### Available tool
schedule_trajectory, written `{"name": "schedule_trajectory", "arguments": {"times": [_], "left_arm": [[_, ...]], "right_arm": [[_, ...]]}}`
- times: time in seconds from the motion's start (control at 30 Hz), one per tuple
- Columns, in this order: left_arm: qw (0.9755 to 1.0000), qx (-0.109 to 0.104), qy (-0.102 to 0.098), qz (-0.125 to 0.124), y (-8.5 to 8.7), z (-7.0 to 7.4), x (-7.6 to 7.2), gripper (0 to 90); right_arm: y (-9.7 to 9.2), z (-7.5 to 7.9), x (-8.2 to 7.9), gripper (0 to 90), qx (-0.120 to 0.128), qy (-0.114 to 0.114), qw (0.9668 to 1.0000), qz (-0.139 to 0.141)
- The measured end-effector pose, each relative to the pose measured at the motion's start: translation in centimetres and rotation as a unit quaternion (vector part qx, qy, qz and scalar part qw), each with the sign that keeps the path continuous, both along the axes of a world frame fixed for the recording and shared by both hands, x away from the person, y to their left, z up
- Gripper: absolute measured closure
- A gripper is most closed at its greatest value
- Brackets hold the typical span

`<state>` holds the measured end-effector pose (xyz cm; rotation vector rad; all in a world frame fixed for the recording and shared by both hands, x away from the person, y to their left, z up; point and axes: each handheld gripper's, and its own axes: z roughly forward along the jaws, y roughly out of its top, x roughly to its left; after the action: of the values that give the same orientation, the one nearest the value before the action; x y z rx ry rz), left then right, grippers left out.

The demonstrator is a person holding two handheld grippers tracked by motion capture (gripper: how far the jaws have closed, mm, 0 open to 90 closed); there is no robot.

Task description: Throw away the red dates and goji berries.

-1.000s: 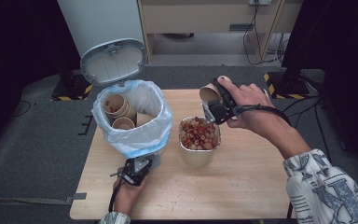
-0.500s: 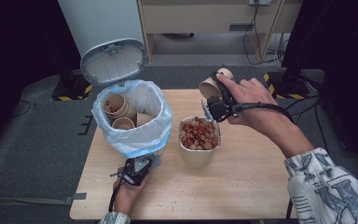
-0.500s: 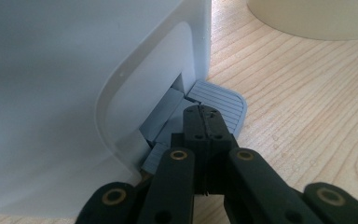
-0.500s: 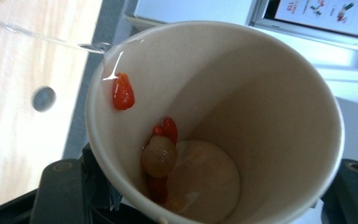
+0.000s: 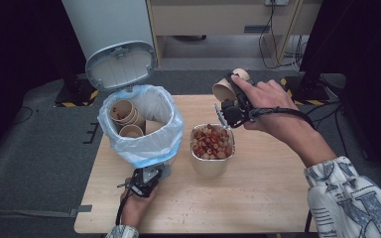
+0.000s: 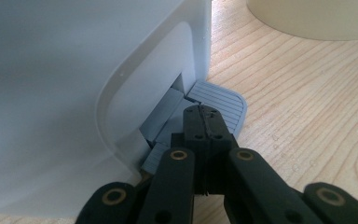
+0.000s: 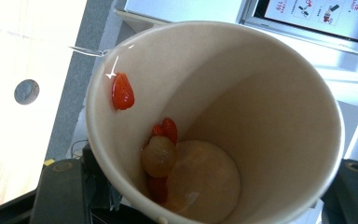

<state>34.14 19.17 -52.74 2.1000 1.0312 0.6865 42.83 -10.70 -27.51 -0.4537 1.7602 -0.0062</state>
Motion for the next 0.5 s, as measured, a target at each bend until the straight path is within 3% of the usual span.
{"name": "schedule_trajectory", "arguments": {"times": [0.5], "left_arm": [[1.0,0.0,0.0,0.0,-0.02,0.0,-0.01,89.7]], "right_arm": [[-0.31,0.58,-0.1,29.9,0.004,-0.005,0.9999,-0.01]]}}
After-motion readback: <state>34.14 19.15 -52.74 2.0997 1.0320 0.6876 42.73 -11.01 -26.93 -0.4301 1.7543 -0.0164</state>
